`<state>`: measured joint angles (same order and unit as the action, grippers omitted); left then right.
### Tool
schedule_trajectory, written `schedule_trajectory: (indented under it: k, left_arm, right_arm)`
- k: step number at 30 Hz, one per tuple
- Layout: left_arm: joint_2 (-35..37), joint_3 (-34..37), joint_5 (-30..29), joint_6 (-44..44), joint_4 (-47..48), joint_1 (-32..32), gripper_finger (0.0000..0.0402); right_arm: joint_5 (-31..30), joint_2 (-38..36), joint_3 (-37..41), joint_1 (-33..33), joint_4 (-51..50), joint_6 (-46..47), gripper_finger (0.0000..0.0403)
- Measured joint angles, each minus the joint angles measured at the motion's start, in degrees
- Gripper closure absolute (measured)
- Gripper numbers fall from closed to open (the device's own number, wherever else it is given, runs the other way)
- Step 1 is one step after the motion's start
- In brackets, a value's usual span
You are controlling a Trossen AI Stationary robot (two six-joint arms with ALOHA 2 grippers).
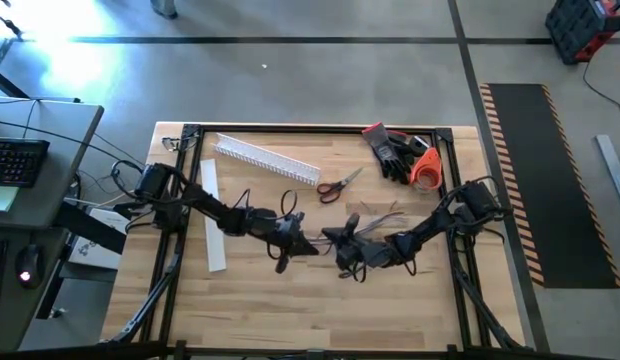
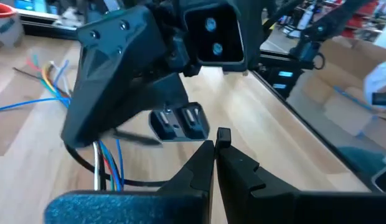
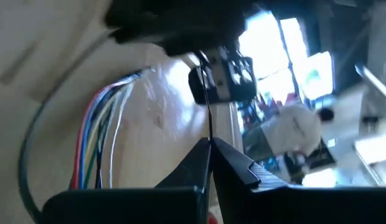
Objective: Ziptie cables
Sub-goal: Wrap the black zip tie on the cables
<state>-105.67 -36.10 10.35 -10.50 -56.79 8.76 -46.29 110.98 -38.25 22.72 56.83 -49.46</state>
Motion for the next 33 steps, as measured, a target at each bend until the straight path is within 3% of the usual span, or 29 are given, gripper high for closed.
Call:
schedule_trajectory:
  k: [14, 18, 33]
  left_arm:
    - [0.04, 0.0, 8.91, -2.5, 0.66, -0.55, 0.0402]
    - [0.06, 0.0, 11.51, -2.93, 1.15, -0.51, 0.0402]
    - [0.07, 0.0, 11.86, -2.91, 2.99, 0.09, 0.0402]
  right_arm:
    - [12.03, -0.02, -0.73, -0.18, 0.05, -3.0, 0.0403]
    - [12.49, -0.02, -0.71, -0.63, 0.34, -2.71, 0.0403]
    - [17.47, -0.04, -0.69, -1.07, 0.8, 1.41, 0.0403]
